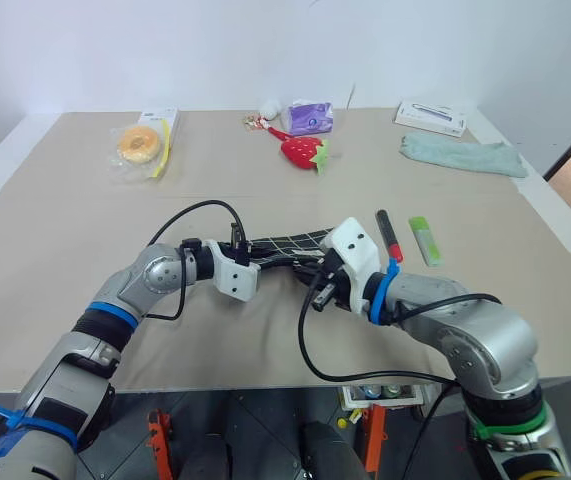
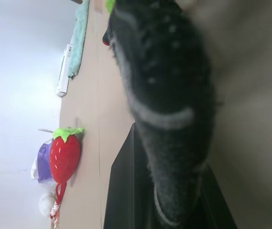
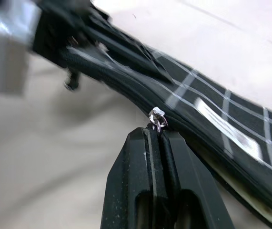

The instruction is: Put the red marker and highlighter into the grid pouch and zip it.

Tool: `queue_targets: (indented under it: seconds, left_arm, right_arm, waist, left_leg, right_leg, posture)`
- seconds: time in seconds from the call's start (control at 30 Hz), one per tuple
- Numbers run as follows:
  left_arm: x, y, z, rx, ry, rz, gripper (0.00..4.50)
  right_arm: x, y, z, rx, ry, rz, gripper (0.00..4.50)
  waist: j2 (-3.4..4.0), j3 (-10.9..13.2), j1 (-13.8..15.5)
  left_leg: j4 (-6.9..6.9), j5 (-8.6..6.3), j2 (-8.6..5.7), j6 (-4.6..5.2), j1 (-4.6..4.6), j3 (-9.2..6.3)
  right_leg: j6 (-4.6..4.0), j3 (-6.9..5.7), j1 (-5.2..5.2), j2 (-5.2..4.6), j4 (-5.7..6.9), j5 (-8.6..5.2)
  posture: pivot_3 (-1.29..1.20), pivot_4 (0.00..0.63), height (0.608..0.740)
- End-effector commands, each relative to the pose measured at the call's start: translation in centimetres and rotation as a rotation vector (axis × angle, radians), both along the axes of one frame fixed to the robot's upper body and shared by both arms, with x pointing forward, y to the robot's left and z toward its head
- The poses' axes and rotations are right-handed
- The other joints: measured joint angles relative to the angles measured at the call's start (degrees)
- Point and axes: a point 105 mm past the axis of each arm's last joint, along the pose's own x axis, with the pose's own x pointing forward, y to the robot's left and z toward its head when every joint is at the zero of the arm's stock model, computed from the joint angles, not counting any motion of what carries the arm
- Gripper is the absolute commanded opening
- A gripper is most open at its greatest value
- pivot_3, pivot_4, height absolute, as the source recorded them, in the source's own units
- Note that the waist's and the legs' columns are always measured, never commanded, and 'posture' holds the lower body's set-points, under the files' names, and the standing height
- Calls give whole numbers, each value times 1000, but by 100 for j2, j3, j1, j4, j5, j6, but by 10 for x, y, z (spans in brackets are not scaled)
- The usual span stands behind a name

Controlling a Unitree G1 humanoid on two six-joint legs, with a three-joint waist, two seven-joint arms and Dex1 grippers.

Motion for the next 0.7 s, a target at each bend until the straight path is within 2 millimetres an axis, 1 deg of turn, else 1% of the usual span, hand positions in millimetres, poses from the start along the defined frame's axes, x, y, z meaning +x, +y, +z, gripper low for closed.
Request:
queue_targets:
  seconds: [0.03, 0.13, 0.23, 0.37, 0.4, 0.43, 0.5, 0.53, 0.6, 0.67, 0.7]
  left_arm:
    - [0, -6, 13, -34, -36, -19, 0]
    - [0, -7, 14, -38, -39, -22, 0]
    - [0, -6, 14, -41, -38, -20, 0]
    - [0, -3, 14, -46, -33, -12, 0]
    - [1, -2, 15, -49, -32, -7, 0]
    - [1, -2, 15, -52, -31, -4, 0]
    - [3, -1, 16, -58, -28, 8, 0]
    - [5, 0, 17, -70, -24, 18, 0]
    - [8, 2, 19, -103, -8, 42, 0]
    - [10, 3, 20, -125, 5, 57, 0]
    - [10, 3, 21, -142, 14, 64, 0]
  right_arm:
    - [-10, 14, 12, 23, -54, 60, 45]
    - [-10, 13, 12, 22, -52, 55, 45]
    - [-6, 7, 12, 17, -57, 32, 45]
    - [-4, -6, 15, -2, -80, 9, 45]
    - [-5, -10, 16, 1, -74, 12, 783]
    - [-6, -12, 17, 3, -69, 15, 1012]
    - [-7, -20, 22, 17, -65, 17, 1970]
    - [-8, -27, 25, 23, -67, 13, 2533]
    - [-9, -40, 32, 35, -76, 3, 3391]
    - [-7, -53, 42, 89, -86, -17, 4447]
    - [-4, -61, 47, 106, -92, -46, 4480]
  waist:
    - [0, 0, 0]
    - [0, 0, 0]
    - [0, 0, 0]
    - [0, 0, 1]
    - [0, 0, 2]
    - [0, 0, 3]
    - [0, 0, 6]
    - [0, 0, 7]
    - [0, 0, 12]
    - [0, 0, 12]
    - [0, 0, 12]
  left_leg:
    - [0, 0, -1, 0, -1, 0]
    - [0, 0, -2, 0, -1, 0]
    - [0, 0, -1, 0, 0, 0]
    - [0, 0, -1, 0, 0, 0]
    - [0, 0, -1, 0, 0, 0]
    - [0, 0, -1, 0, 0, 0]
    - [0, 0, -1, 0, -1, -1]
    - [0, 0, -2, 0, -2, -1]
    - [0, 0, -2, 0, -2, -1]
    - [0, 0, -2, 0, -2, -1]
    - [0, 0, -1, 0, 0, -1]
  right_leg:
    - [0, 0, 0, -2, 0, 0]
    - [0, 0, 0, -2, -1, 0]
    - [0, 0, 0, -1, 0, 0]
    - [0, 0, 0, -2, 0, 0]
    - [0, 0, 0, -2, 0, 0]
    - [0, 0, 0, -1, 0, 0]
    - [0, -1, 0, -2, -1, 0]
    - [0, -1, 0, -2, -1, 0]
    - [0, 0, 0, -2, -1, 0]
    - [0, 0, 0, -2, -1, 0]
    - [0, -1, 1, -2, -1, 0]
  posture:
    - [0, 150, 740]
    - [0, 150, 740]
    - [0, 150, 740]
    - [0, 150, 740]
    - [0, 150, 740]
    - [0, 150, 740]
    - [0, 150, 740]
    - [0, 150, 740]
    - [0, 150, 740]
    - [0, 150, 740]
    - [0, 150, 740]
